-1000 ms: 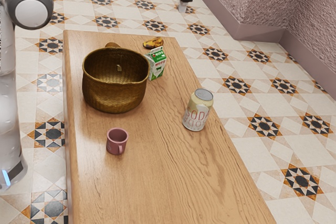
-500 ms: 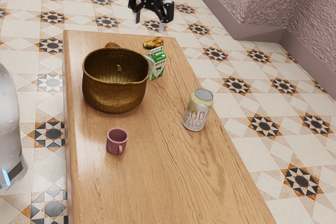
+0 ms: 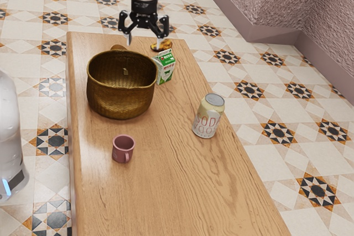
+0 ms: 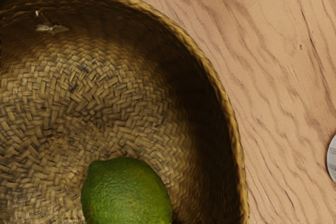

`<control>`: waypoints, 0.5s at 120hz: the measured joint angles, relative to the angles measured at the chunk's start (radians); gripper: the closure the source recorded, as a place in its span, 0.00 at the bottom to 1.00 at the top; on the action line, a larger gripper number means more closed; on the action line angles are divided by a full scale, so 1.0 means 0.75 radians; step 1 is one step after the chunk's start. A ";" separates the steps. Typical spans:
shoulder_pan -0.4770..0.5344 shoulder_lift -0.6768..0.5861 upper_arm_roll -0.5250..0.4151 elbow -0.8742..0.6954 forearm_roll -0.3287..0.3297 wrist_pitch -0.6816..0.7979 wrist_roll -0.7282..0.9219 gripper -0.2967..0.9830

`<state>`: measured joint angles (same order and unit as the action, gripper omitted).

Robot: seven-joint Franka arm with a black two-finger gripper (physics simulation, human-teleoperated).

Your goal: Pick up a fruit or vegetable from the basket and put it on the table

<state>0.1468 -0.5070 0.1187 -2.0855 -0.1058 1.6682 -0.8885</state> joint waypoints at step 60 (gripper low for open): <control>-0.019 -0.037 0.061 -0.259 -0.154 0.051 -0.340 0.23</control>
<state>0.1322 -0.5347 0.1642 -2.2800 -0.2216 1.7064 -1.1433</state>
